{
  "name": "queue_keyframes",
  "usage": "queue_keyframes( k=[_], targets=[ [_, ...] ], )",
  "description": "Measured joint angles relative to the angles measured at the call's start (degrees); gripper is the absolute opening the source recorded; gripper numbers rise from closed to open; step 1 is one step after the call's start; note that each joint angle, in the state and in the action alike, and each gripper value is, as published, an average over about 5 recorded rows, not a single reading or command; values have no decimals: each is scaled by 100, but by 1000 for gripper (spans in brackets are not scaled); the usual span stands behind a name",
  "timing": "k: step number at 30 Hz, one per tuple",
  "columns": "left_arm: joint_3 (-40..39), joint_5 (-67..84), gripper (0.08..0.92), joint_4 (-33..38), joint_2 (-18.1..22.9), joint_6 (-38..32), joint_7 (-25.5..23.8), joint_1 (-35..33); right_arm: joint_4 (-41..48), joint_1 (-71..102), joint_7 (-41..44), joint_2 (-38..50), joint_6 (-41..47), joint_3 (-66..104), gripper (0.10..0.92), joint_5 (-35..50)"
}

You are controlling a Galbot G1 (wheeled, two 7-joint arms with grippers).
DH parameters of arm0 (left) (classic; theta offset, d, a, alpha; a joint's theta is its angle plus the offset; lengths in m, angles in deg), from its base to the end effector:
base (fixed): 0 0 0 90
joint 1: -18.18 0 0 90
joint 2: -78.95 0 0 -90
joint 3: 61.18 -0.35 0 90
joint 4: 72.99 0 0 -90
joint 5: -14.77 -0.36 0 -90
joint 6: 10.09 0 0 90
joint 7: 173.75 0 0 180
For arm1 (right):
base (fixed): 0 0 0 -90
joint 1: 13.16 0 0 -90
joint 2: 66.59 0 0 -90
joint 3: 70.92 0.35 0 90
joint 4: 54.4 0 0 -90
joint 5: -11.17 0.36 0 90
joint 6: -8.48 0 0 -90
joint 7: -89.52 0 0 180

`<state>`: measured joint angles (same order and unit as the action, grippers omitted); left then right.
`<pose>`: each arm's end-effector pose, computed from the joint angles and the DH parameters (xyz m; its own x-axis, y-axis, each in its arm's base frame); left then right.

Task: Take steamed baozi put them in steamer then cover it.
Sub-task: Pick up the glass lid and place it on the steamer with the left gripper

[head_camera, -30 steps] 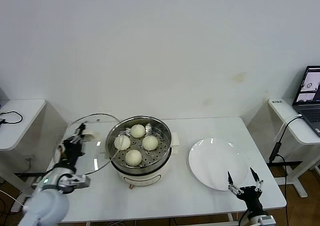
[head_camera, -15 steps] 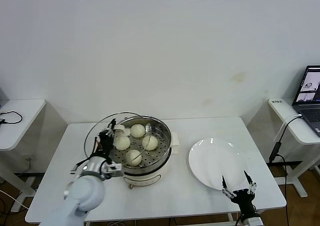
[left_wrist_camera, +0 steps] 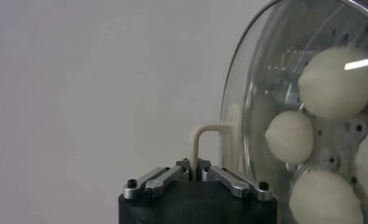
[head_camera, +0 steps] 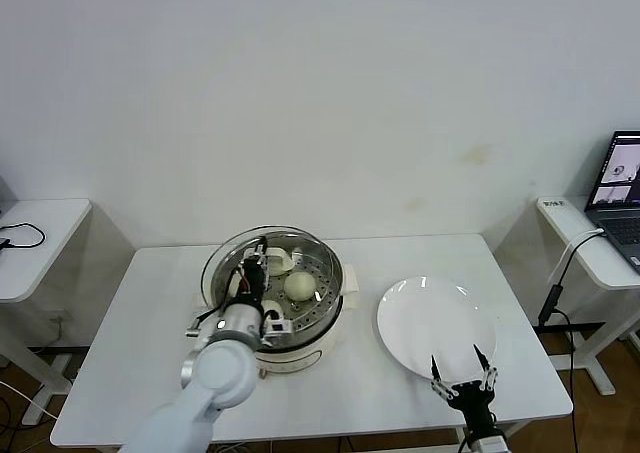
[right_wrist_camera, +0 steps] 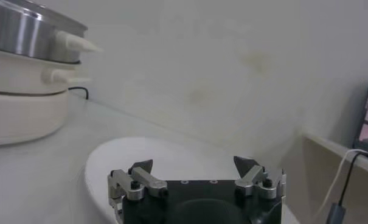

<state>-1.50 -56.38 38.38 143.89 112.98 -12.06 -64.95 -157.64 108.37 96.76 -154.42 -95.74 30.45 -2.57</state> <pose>0.3196 -0.0606 -0.2334 -0.9967 0.0518 0.0631 0.0643 0.0219 0.9977 0.1544 -0.0792 -0.4053 -0.9932 -0.0175 0.1152 -0.0564 0.9374 -0.3436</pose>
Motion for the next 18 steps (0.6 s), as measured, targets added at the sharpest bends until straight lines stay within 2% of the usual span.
queue_keyframes(
  k=[18],
  targets=[
    [-181, -497, 146, -377, 393, 109, -209, 128, 43, -3, -10, 11, -34, -66, 823, -65]
  ],
)
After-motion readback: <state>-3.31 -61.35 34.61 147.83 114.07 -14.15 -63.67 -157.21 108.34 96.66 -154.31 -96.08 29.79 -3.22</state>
